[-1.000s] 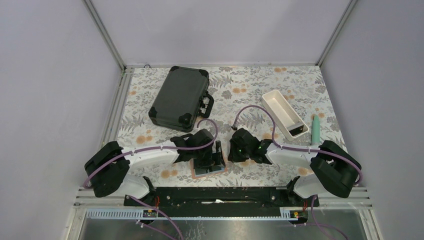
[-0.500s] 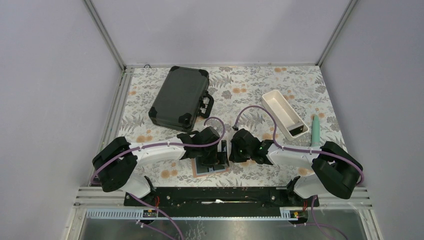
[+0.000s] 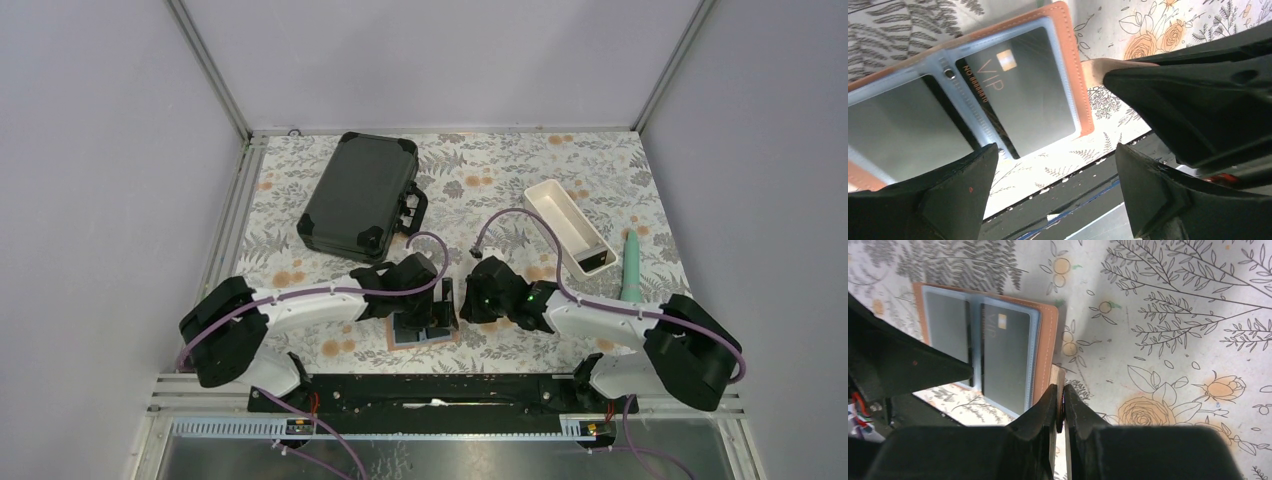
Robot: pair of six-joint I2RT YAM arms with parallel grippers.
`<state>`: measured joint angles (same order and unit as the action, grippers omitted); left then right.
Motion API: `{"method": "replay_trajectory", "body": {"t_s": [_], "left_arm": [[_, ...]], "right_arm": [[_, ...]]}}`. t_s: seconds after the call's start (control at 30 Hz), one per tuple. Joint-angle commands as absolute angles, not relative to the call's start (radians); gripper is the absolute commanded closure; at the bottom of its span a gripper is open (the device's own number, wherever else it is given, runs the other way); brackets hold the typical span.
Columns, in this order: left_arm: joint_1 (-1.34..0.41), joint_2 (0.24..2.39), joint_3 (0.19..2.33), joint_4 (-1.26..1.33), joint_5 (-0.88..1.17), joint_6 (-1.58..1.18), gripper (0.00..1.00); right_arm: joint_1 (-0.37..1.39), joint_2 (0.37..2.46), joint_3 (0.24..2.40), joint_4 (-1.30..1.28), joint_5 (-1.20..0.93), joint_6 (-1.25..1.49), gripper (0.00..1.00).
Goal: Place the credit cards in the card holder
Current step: Insert the credit card into the card holder, then turn over the card slot in the card holder.
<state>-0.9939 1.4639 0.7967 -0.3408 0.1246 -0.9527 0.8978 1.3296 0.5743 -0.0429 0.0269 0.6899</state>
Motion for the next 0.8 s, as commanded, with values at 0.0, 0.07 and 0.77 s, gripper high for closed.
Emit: {"method": "replay_trajectory", "body": {"t_s": [0.0,0.07,0.77], "left_arm": [[-0.977,1.359,0.757,-0.323,0.052,-0.947,0.08],[-0.97,1.317,0.737,-0.324,0.035,-0.956,0.08],[-0.88,1.226,0.571,-0.031,0.135,-1.015,0.12]], "right_arm": [[0.899,1.236,0.572,-0.067,0.047,0.708,1.0],[0.899,1.21,0.574,-0.067,0.028,0.711,1.0],[0.905,1.161,0.65,-0.01,-0.119,0.678,1.0]]}}
